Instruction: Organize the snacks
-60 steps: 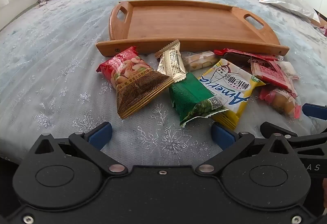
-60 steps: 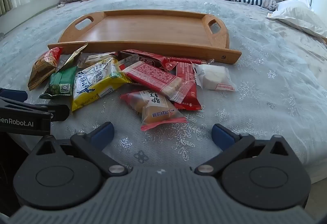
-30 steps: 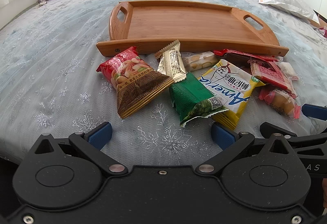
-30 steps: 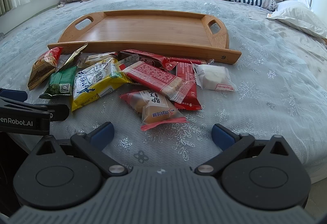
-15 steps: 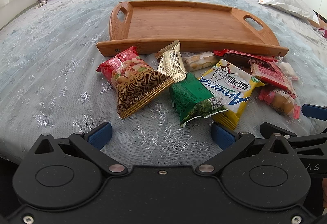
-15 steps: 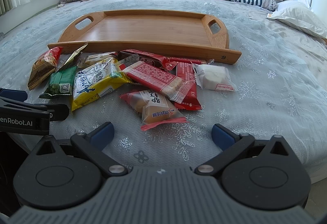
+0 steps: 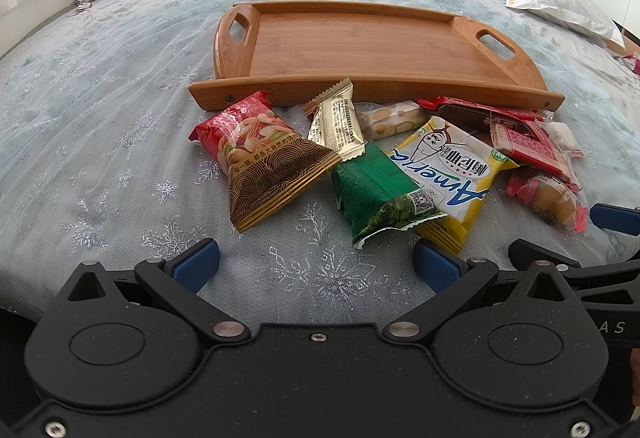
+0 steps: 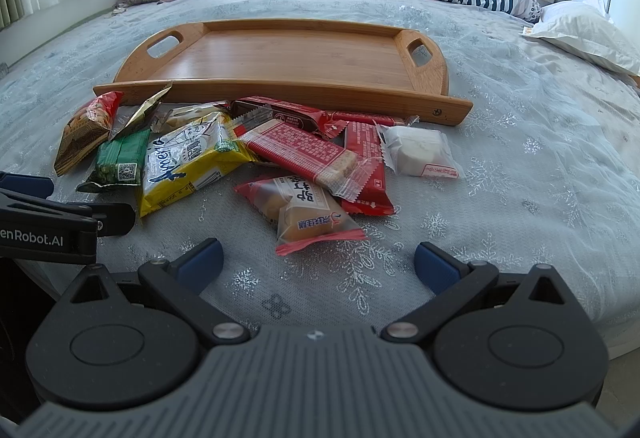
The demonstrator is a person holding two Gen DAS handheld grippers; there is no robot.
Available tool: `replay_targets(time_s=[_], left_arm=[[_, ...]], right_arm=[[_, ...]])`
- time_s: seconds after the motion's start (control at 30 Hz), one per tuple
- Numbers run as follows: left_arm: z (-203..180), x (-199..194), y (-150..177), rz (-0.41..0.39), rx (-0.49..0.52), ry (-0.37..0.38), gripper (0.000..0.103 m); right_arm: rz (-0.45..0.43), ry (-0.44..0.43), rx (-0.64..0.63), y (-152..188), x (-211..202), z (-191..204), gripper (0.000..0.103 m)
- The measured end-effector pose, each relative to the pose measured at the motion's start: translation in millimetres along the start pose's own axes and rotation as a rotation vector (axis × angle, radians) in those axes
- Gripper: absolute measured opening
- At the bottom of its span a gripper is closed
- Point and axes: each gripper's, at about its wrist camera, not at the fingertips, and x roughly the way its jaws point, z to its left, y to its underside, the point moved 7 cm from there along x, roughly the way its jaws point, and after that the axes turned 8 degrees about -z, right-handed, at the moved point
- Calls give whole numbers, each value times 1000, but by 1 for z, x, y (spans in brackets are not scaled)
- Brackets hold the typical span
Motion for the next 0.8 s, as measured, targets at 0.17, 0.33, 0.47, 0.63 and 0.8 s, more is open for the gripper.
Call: replay_targets(time_s=[0.17,0.33,0.47,0.63,0.8], left_arm=[[0,0,0,0,0,0,103],[0,0,0,0,0,0,103],[0,0,0,-1,0,0,103],[0,0,0,-3,1,0,103],[-2,0,-1,-4,6,-5,103]], right_arm=[[0,0,0,0,0,0,103],[0,0,-1,0,0,0,103],[-2,1,-2,1,0,0,103],[-3,0,-1,1,0,0,103],[5,-4,7,1,-3,-1,103]])
